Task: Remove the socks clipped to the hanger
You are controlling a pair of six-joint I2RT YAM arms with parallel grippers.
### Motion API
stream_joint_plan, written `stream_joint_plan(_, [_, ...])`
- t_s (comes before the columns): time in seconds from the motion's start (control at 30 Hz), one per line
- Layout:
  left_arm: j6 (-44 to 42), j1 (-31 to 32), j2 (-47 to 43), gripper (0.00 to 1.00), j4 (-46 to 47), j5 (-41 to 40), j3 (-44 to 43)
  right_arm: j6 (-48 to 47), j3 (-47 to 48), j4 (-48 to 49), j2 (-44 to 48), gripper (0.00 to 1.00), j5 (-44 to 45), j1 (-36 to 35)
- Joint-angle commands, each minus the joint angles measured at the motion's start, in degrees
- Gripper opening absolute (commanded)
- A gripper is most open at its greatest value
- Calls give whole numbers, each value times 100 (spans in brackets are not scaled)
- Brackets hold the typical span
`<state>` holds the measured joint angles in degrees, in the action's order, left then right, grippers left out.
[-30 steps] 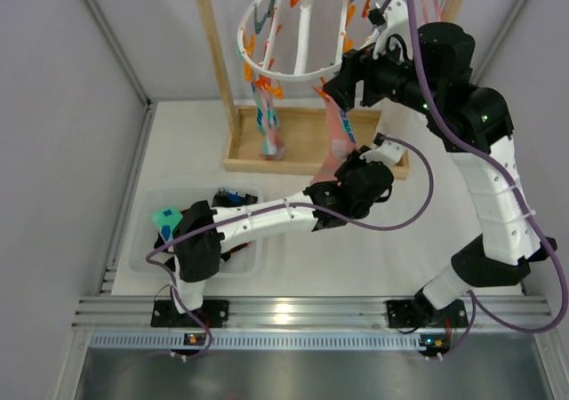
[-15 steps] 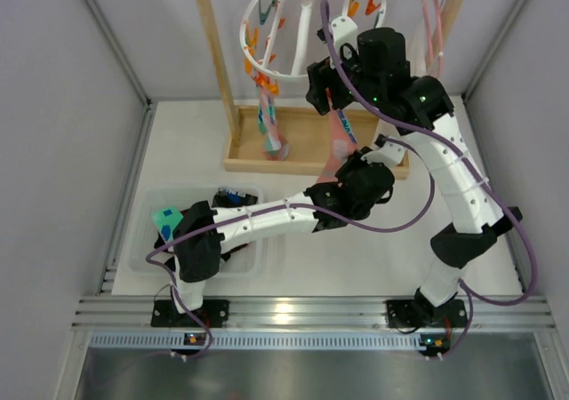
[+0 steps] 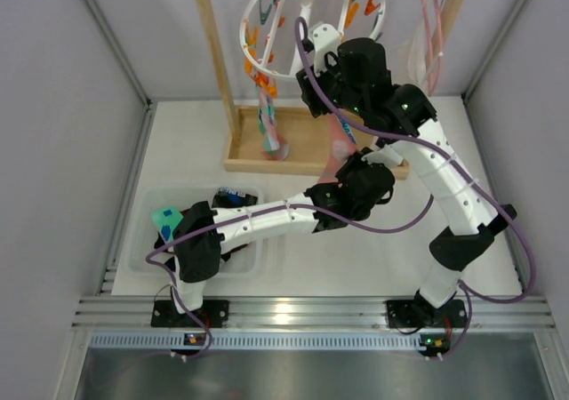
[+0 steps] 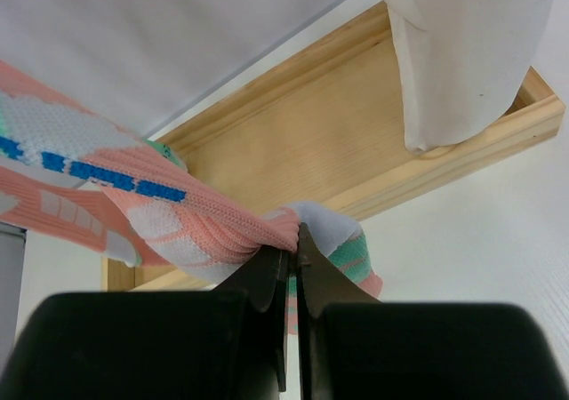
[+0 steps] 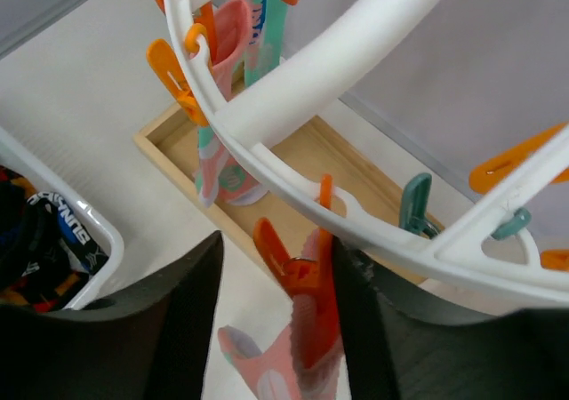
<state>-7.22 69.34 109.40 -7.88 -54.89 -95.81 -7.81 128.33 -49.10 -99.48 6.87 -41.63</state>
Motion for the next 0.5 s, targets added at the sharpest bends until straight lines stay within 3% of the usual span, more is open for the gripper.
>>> stream_joint_plan(0.0, [-42, 44, -218, 0, 94, -13, -105, -141, -115, 788, 140, 45, 314, -144])
stream_joint_plan(0.03, [-42, 44, -235, 0, 102, -13, -105, -133, -124, 849, 157, 33, 410, -153])
stream_joint_plan(0.07, [-42, 44, -253, 0, 102, -13, -96, -115, -150, 902, 157, 33, 446, -153])
stream_joint_plan(0.1, [-34, 36, -262, 0, 102, -13, -78, -98, -255, 972, 209, 20, 499, -161])
stream_joint_plan(0.13, [-25, 36, -288, 0, 102, 14, -61, -80, -317, 1034, 253, 18, 569, -162])
stream_joint_plan(0.3, [264, -17, -490, 0, 41, 233, 220, -19, -449, 1201, 394, 15, 657, -153])
stream_joint_plan(0.47, [1249, -307, -1130, 0, -152, 795, 991, 166, -564, 1219, 500, 16, 569, -109])
